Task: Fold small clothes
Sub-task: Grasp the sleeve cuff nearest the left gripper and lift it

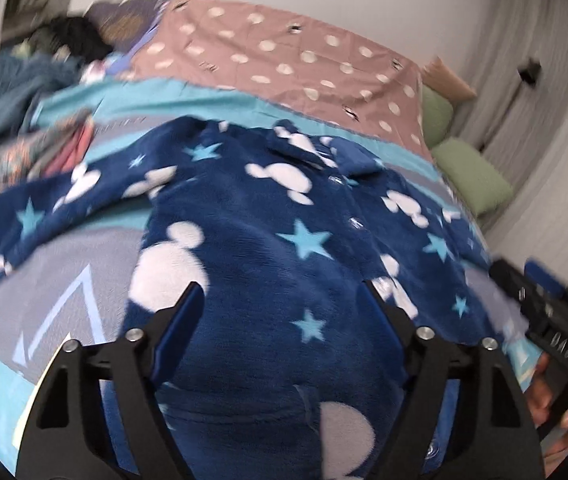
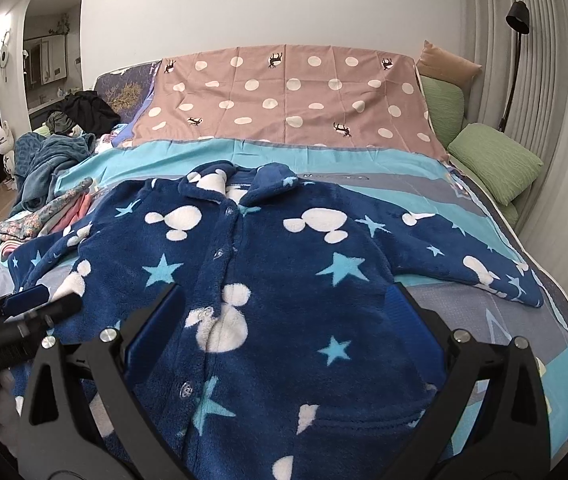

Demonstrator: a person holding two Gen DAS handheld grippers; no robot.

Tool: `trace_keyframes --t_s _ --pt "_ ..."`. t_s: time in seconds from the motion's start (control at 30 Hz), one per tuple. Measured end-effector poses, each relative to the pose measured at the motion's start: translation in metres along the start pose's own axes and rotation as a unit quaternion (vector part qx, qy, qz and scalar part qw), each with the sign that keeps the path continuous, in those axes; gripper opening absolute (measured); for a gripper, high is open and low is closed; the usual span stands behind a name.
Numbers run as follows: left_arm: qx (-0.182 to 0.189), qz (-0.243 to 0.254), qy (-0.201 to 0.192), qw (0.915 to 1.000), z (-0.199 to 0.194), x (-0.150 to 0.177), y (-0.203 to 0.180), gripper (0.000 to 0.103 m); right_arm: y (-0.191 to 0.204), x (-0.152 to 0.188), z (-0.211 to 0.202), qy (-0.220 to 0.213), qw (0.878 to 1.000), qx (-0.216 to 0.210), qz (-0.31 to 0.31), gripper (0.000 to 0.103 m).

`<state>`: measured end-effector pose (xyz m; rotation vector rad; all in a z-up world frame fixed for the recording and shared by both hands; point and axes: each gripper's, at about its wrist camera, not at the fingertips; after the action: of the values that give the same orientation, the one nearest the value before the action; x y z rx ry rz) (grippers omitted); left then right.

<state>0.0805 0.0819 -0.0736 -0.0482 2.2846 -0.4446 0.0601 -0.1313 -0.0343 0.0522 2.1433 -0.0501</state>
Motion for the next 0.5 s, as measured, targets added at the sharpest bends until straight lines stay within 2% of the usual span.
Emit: trace_keyframes --t_s 0.07,0.27,0.5 --pt "-0.007 -0.018 -0.005 0.9998 -0.001 -0.004 0.013 0.074 0.002 -0.001 0.004 0.003 1.0 0.001 -0.003 0.101" --pt "-0.032 -0.031 -0.025 0.9987 -0.009 -0.015 0.034 0.074 0.01 -0.006 0.015 0.008 1.0 0.0 -0.023 0.101" --pt "-0.043 -0.074 -0.019 0.9961 -0.004 -0.025 0.076 0.074 0.009 -0.018 0.033 0.035 0.999 -0.023 -0.024 0.101"
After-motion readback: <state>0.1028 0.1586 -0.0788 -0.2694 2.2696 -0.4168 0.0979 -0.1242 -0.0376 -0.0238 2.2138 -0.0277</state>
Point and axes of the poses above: each gripper's, at about its wrist camera, not at the fingertips, and z roughly the way its jaws point, y to its left, x to its underside, and after that the axes turned 2 degrees about -y, right-handed
